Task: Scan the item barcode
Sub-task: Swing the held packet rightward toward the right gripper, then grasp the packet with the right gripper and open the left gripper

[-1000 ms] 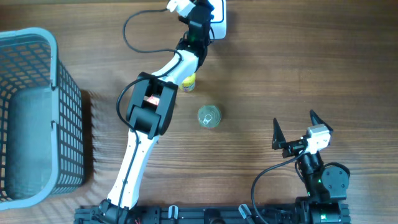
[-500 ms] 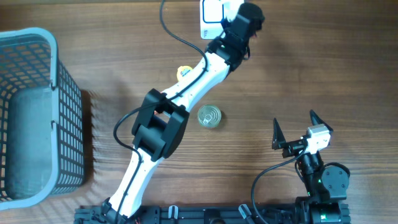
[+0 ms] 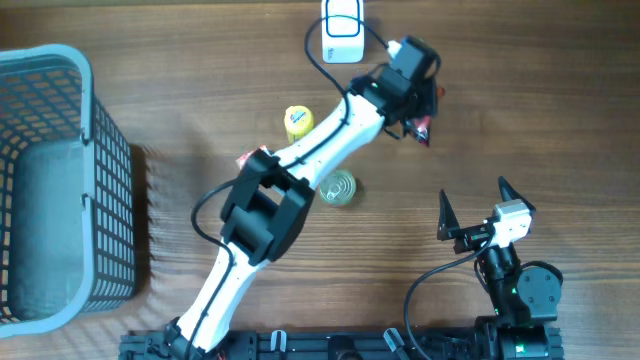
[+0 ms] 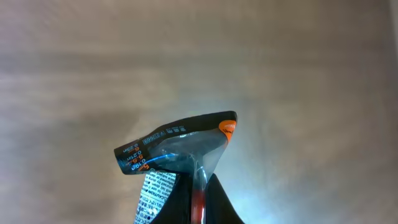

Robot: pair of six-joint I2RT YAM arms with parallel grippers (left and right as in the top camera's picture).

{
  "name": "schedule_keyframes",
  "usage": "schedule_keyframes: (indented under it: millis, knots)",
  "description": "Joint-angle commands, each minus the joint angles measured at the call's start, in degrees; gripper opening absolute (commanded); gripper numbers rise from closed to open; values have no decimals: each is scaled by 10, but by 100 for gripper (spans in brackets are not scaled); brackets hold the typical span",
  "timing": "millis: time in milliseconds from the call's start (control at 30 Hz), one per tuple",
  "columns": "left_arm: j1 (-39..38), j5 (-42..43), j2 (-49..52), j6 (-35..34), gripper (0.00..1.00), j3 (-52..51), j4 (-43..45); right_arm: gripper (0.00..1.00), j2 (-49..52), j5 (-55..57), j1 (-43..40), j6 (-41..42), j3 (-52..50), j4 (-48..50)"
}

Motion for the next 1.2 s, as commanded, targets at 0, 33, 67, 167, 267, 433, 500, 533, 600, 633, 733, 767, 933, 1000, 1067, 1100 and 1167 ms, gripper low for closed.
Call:
schedule_keyframes:
  millis: [0,33,67,167,267,433,500,533,600,633,733,767,933,1000,1067,1100,1167]
  knots:
    - [-31,25,-11,1,4,5,-11,100,-2,2,0,7,-1,3]
    - [-38,25,-11,1,4,5,-12,100,-2,2,0,6,-1,8]
    - [-45,25,-10,1,4,5,-13,100,-2,2,0,11,-1,7]
    - [-57,25,-6,1,4,5,-13,100,-3,3,0,73,5,0]
    - [-61,27,6,0,4,5,-22,100,-3,1,0,110,58,-63]
    - [-62,27,13,1,4,5,-17,100,-3,122,0,133,235,-338]
    - [-64,27,13,1,4,4,-6,100,-3,156,0,139,296,-410]
    - [-69,27,13,1,4,4,1,100,-3,151,0,128,316,-414]
    - [-74,27,13,1,4,4,7,100,-3,108,0,161,321,-412]
    - [-77,27,13,1,4,3,7,100,-3,89,0,186,320,-414]
    - [-96,27,13,0,4,-30,41,100,-3,78,0,231,311,-408]
    - [-101,27,13,-2,4,-41,53,100,-3,78,0,257,310,-410]
    - [-106,27,13,-2,4,-72,65,100,-2,94,0,307,310,-445]
    - [-104,24,13,-1,4,-72,66,100,-2,100,0,306,310,-462]
    - [-103,22,13,-2,20,-72,73,100,-2,100,0,307,310,-478]
    - [-102,23,13,-2,42,-72,74,100,-2,99,0,309,310,-482]
    - [-101,23,12,-1,65,-72,74,100,-2,97,0,361,310,-483]
